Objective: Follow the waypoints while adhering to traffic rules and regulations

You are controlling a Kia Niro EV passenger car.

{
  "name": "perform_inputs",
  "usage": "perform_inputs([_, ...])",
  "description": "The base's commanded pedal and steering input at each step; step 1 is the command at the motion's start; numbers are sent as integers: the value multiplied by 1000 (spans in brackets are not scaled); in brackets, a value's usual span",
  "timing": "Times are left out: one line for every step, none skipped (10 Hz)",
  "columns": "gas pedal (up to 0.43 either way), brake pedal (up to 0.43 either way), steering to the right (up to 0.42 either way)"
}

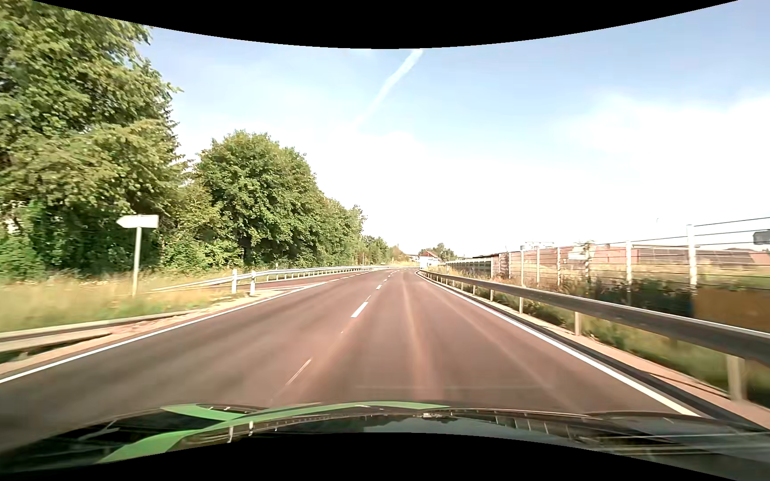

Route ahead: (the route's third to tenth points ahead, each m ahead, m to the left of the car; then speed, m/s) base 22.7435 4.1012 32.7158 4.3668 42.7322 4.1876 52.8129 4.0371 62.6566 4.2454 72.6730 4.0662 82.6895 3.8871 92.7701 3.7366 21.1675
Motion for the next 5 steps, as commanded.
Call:
perform_inputs([248, 0, -5])
perform_inputs([260, 0, -5])
perform_inputs([260, 0, -5])
perform_inputs([260, 0, -4])
perform_inputs([260, 0, -4])
